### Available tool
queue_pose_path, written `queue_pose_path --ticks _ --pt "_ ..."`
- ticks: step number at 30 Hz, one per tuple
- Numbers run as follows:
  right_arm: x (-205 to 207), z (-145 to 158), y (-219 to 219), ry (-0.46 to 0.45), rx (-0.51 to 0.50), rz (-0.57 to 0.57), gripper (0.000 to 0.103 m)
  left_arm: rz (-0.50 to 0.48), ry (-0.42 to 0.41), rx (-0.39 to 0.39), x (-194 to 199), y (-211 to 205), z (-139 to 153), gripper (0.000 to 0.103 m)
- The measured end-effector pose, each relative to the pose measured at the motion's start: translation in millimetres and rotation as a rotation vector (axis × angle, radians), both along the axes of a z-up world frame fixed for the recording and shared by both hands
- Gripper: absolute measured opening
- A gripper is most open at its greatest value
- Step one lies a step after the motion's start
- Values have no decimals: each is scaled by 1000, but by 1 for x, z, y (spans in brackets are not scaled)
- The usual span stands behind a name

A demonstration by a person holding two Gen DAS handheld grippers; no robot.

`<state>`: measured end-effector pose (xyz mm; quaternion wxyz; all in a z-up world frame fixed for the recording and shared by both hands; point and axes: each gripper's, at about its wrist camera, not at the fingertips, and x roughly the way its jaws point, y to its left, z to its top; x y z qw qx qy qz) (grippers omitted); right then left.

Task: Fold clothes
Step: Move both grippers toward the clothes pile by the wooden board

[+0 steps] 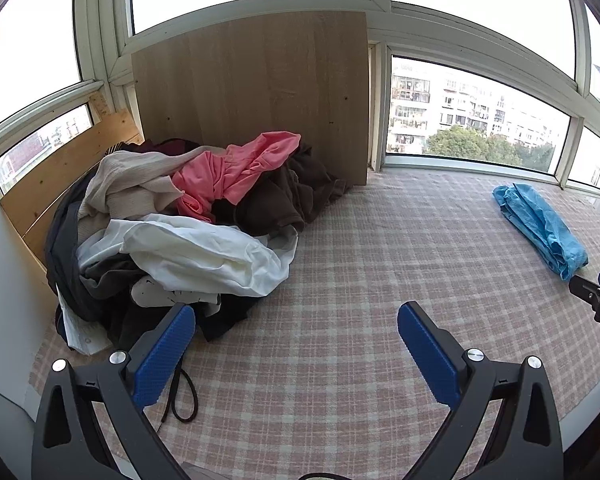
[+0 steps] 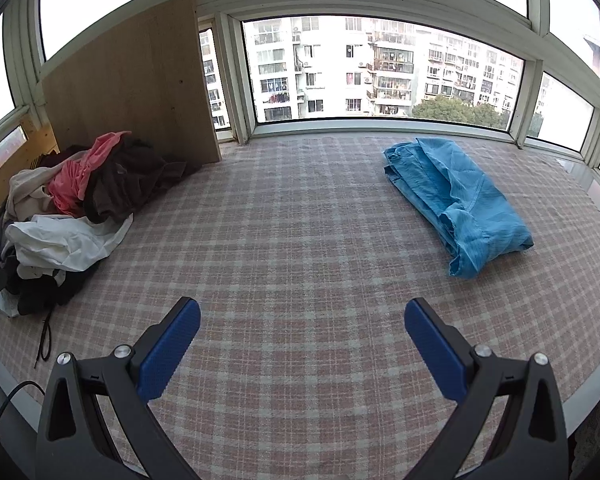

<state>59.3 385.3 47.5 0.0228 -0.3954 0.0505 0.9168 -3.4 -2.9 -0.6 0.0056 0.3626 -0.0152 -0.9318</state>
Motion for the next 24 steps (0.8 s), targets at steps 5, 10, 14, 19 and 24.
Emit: queue_pose_path --ticks 5,10,14,19,24 --pt "-2 11 -19 3 7 10 103 22 52 18 5 -6 8 102" --pt "-11 26 -39 18 22 30 103 47 60 7 2 -11 19 102" --pt "-19 33 -51 32 24 45 103 69 48 4 -18 -9 29 102" --pt "-27 38 -69 43 35 70 103 99 25 25 -17 -23 28 102" --pt "-39 38 -90 45 40 90 103 159 -6 55 -16 -41 20 102"
